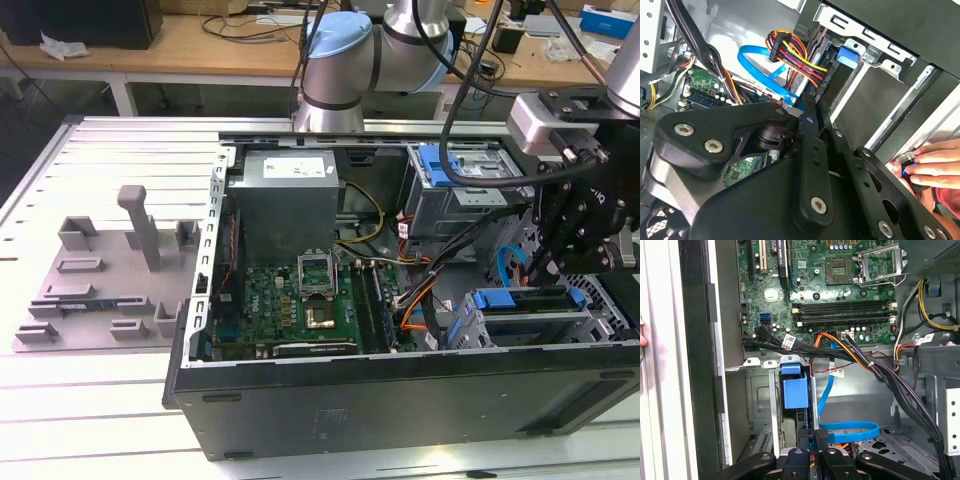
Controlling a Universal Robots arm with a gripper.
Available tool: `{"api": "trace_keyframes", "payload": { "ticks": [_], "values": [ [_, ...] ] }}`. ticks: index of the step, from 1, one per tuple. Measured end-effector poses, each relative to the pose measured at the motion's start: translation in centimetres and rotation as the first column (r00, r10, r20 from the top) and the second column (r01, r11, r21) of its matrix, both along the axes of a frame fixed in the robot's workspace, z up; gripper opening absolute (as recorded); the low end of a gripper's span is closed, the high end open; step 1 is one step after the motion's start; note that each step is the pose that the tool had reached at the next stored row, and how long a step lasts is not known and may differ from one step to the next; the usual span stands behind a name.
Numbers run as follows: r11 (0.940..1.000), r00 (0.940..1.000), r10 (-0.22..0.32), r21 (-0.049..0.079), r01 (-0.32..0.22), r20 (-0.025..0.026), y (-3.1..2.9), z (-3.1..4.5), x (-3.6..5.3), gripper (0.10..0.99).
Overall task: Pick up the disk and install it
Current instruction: 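Insert the second disk wire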
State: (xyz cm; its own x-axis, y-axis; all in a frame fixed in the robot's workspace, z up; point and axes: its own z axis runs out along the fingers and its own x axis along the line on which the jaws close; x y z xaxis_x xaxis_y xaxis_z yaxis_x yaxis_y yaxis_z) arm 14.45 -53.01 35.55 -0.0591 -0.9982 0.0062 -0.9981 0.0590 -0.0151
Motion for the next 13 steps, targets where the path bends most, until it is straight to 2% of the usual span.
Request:
{"api": "trace_keyframes", "payload": {
  "ticks": [13],
  "values": [
    [1.0000, 1.0000, 0.000, 0.001, 0.000, 0.0000, -0.38, -0.28, 0.02, 0.161]
  ]
}}
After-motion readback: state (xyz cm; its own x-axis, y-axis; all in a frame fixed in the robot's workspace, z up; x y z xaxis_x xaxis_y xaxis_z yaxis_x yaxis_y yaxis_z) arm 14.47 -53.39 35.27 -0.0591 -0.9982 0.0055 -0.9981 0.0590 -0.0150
